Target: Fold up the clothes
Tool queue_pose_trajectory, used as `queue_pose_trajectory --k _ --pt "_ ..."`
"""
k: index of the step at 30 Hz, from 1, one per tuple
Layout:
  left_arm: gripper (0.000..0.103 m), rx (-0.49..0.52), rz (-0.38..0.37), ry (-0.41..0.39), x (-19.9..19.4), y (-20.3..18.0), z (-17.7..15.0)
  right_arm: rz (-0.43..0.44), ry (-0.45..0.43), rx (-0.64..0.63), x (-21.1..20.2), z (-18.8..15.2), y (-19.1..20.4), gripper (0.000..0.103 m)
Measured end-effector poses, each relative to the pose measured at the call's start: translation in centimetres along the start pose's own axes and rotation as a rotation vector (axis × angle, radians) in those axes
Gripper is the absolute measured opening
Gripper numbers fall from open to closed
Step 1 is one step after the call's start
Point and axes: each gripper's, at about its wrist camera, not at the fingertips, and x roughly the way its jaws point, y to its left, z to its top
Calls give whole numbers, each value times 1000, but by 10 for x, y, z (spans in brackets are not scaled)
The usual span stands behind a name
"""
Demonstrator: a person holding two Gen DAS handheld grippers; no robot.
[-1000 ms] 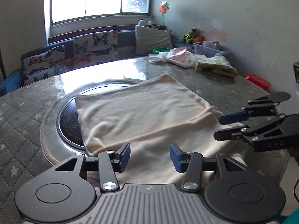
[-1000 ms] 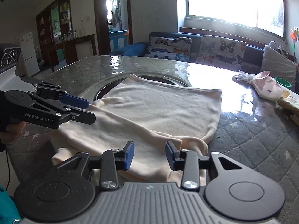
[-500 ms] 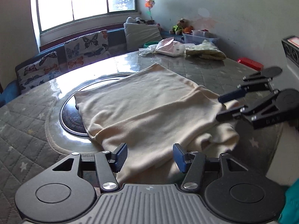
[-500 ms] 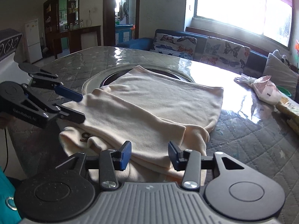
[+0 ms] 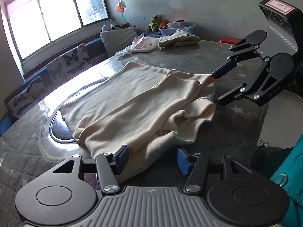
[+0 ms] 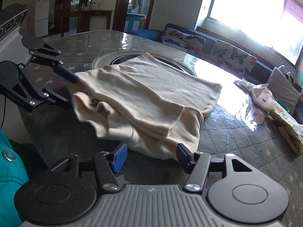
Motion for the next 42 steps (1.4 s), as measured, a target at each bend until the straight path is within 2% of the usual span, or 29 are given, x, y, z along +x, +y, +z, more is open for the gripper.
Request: queue_pose_trajectory --k 5,8,9,12,16,18,20,22,25,26,29,30,31,33,42 --pt "53 4 3 -42 4 -4 3 -3 -14 -49 1 -2 7 71" --pt "34 -4 0 -64 4 -3 5 -5 -26 -106 5 -4 14 73" --pt "24 -10 -7 -70 3 -2 6 -7 -34 -133 5 -5 17 73" --pt "15 -37 -12 -84 3 4 10 -13 -59 -208 8 -6 25 76" --pt "12 -98 -27 -100 6 18 20 -5 -94 -264 15 -1 28 76" --pt "12 -126 -29 -104 8 25 24 15 -105 -272 20 2 28 74" --pt "12 -149 -38 -103 11 32 27 30 -109 -268 26 6 25 66" --pt "13 -156 -40 -98 14 35 29 50 -108 -256 32 12 21 62" --pt "16 -152 -46 -88 16 36 28 90 -97 -223 43 21 10 46" --pt "16 -150 -47 -83 16 36 28 109 -86 -202 46 24 6 35" --pt "24 -137 -40 -76 13 33 23 169 -65 -134 50 31 -9 22" --pt "29 -133 -36 -74 12 32 22 186 -63 -111 50 33 -13 21" --pt "41 -129 -33 -71 10 31 20 198 -58 -89 51 36 -18 20" --pt "49 -114 -25 -63 8 28 16 216 -50 -52 52 38 -24 19" --pt "49 -16 50 1 15 18 -1 230 -38 -22 53 44 -29 19"
